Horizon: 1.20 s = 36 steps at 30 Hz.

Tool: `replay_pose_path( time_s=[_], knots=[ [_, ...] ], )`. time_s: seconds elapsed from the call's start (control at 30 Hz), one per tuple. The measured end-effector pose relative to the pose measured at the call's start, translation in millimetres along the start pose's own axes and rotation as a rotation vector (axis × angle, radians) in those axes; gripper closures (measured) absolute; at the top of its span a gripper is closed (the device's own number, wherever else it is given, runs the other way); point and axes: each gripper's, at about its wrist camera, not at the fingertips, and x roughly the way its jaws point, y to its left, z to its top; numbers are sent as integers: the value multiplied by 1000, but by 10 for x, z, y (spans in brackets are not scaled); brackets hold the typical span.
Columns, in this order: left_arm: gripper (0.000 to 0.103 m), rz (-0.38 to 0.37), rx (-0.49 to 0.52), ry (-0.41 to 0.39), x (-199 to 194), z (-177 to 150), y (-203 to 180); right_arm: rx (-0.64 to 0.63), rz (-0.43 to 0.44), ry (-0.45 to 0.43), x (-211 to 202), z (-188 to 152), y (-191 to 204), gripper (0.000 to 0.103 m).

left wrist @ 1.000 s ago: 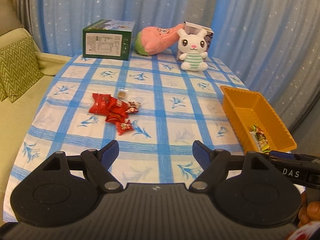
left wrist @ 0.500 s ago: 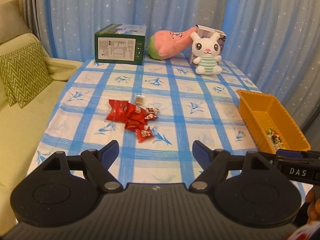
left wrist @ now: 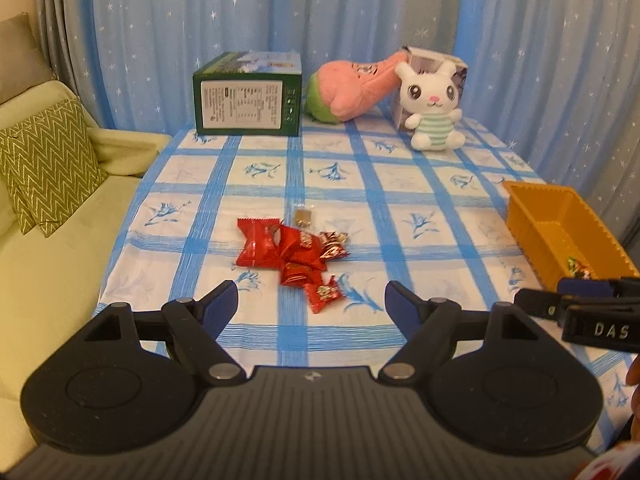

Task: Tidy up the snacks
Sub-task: 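Grasp a small red-wrapped candy with the right tool while the left tool grasps another red candy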

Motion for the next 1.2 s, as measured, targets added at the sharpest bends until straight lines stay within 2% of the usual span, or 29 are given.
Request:
replay_pose_path(
  time_s=[0.27, 0.57, 0.7, 0.83, 1.1, 1.2],
  knots=[
    [25, 32, -8, 58, 375, 21, 291, -56, 52, 8, 349, 70, 214, 36],
    [26, 48, 29, 59, 781, 17, 580, -121, 146, 15, 799, -36, 540, 37],
    [26, 29, 19, 56, 908, -32, 706, -152, 176, 6, 979, -86, 683, 37],
    [26, 25, 0, 63, 983, -69, 775, -170, 187, 0, 1172, -114, 796, 46],
    [26, 27, -51, 47, 1032, -51, 909, -214, 192, 3, 1485, -130, 968, 53],
    [26, 25, -69, 51, 1046, -45, 948, -233, 185, 14, 1563, -140, 1005, 60]
  ],
)
